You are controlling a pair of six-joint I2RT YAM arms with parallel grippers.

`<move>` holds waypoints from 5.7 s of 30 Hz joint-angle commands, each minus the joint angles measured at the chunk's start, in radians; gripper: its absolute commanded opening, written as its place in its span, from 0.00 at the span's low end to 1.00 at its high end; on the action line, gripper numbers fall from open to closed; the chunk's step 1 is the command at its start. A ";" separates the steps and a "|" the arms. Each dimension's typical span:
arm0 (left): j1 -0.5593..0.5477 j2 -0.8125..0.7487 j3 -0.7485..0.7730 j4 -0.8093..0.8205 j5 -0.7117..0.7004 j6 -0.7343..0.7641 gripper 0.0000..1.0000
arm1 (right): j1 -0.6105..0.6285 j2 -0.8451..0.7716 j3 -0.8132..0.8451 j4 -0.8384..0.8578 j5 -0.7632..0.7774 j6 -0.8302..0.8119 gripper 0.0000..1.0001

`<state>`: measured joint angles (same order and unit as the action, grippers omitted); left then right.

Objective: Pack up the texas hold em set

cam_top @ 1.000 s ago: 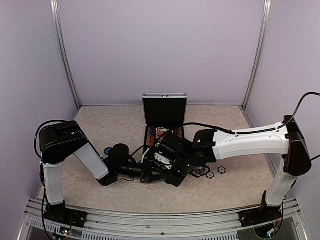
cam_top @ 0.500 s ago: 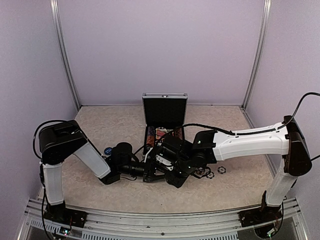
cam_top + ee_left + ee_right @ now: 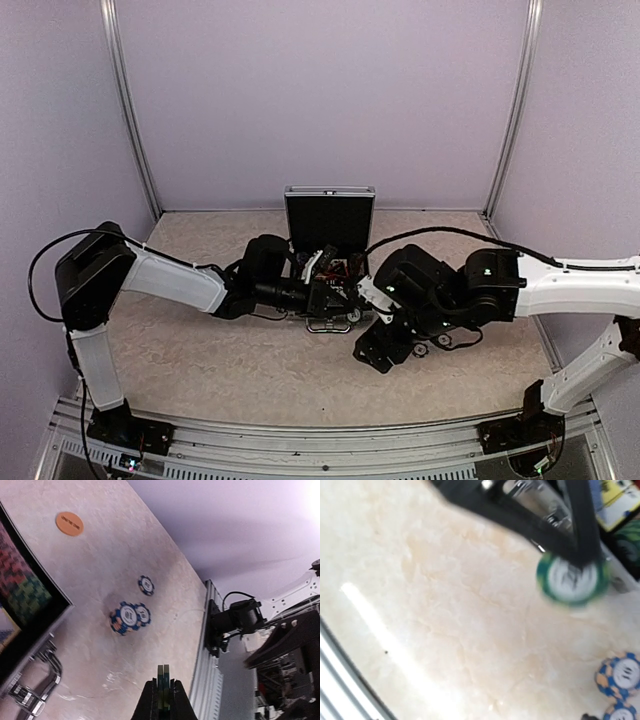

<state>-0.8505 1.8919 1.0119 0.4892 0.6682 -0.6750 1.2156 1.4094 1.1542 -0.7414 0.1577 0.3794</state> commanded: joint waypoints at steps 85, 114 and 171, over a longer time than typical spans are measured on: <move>-0.064 0.290 0.673 -0.782 -0.433 1.273 0.00 | -0.041 -0.355 -0.286 0.109 0.078 0.202 1.00; -0.071 0.197 0.623 -0.665 -0.659 1.079 0.82 | -0.175 -0.237 -0.228 -0.046 0.105 0.269 1.00; -0.336 -0.276 -0.117 -0.297 -1.135 0.379 0.99 | -0.392 0.160 -0.244 0.010 -0.022 0.116 0.88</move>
<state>-1.1801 1.6222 0.9001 0.1696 -0.4721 -0.2882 0.8291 1.5539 0.9249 -0.7708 0.1196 0.5179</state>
